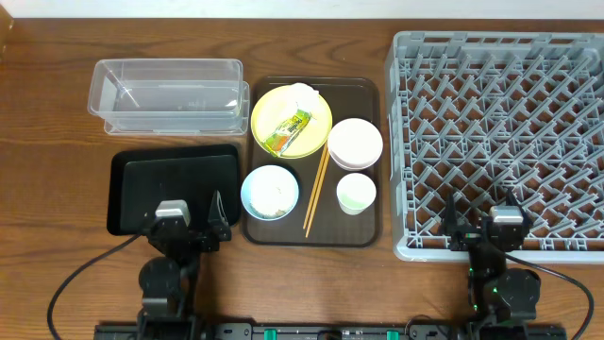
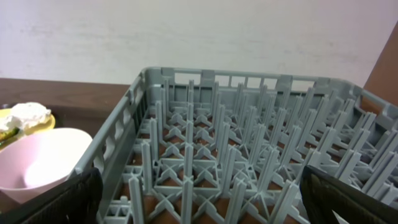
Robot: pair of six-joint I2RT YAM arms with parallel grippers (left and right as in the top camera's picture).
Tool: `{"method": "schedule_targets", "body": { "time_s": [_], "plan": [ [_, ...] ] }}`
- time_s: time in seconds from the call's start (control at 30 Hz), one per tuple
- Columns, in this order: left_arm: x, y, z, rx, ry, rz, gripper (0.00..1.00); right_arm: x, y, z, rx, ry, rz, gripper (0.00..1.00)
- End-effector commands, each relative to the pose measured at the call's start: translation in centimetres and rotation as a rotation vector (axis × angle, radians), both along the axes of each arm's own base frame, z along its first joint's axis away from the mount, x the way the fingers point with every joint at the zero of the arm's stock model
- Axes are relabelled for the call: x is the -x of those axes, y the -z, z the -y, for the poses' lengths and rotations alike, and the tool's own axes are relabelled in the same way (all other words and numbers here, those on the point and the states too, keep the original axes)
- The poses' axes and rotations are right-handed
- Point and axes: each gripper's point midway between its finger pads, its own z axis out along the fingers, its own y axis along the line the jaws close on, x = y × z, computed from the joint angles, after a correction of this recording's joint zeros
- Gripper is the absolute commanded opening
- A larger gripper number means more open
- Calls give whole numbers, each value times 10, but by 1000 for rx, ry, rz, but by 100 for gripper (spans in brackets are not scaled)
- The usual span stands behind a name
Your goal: Sort waste into correct bins and load items into the dishwasher rack
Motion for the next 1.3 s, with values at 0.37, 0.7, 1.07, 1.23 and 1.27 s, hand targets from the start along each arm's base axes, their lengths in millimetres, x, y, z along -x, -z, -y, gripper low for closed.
{"method": "schedule_targets", "body": {
  "time_s": [0.37, 0.7, 1.07, 1.23, 1.27],
  "plan": [
    [-47, -44, 0, 0, -10, -266, 99, -35, -49, 4, 24, 36, -201, 99],
    [-57, -41, 20, 47, 93, -682, 99, -72, -53, 1, 40, 27, -496, 99],
    [-61, -51, 36, 97, 173, -716, 99, -75, -53, -4, 19, 2, -529, 99],
    [-93, -75, 46, 81, 235, -575, 99, -76, -53, -4, 19, 3, -527, 99],
    [-101, -78, 47, 75, 235, -561, 99, -76, -53, -4, 19, 3, -527, 99]
  ]
}}
